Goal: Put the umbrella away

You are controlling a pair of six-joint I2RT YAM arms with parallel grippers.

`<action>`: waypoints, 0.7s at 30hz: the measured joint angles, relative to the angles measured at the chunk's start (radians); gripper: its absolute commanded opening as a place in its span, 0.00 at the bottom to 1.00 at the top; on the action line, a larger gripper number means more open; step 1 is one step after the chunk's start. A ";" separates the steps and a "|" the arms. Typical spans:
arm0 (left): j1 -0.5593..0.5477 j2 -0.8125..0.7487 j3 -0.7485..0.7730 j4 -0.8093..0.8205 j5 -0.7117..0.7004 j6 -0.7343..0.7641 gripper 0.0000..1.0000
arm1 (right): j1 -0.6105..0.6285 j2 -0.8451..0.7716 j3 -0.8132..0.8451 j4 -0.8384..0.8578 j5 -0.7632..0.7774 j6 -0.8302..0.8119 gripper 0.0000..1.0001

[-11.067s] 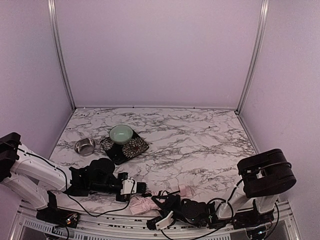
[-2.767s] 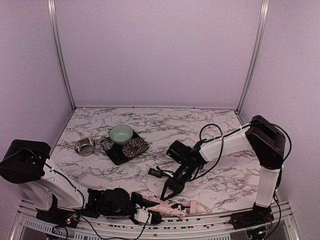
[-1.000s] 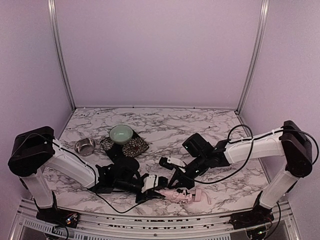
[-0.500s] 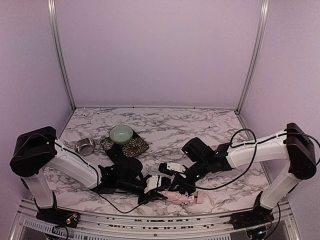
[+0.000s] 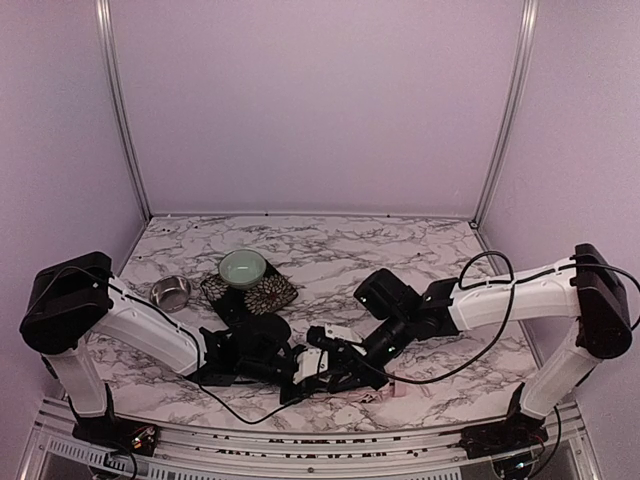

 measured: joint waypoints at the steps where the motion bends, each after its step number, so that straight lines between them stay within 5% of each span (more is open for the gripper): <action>1: -0.002 -0.001 -0.001 0.000 -0.005 0.005 0.00 | 0.000 0.000 0.002 -0.010 -0.003 0.000 0.06; 8: -0.012 -0.006 -0.003 0.002 -0.061 0.014 0.00 | -0.001 -0.108 -0.004 -0.093 -0.037 -0.008 0.11; 13: -0.007 -0.005 -0.002 0.003 -0.090 0.001 0.00 | -0.113 -0.199 -0.051 -0.030 -0.042 0.036 0.12; 21: -0.012 -0.006 -0.004 0.005 -0.104 0.004 0.00 | -0.156 -0.022 -0.040 0.079 0.085 0.125 0.08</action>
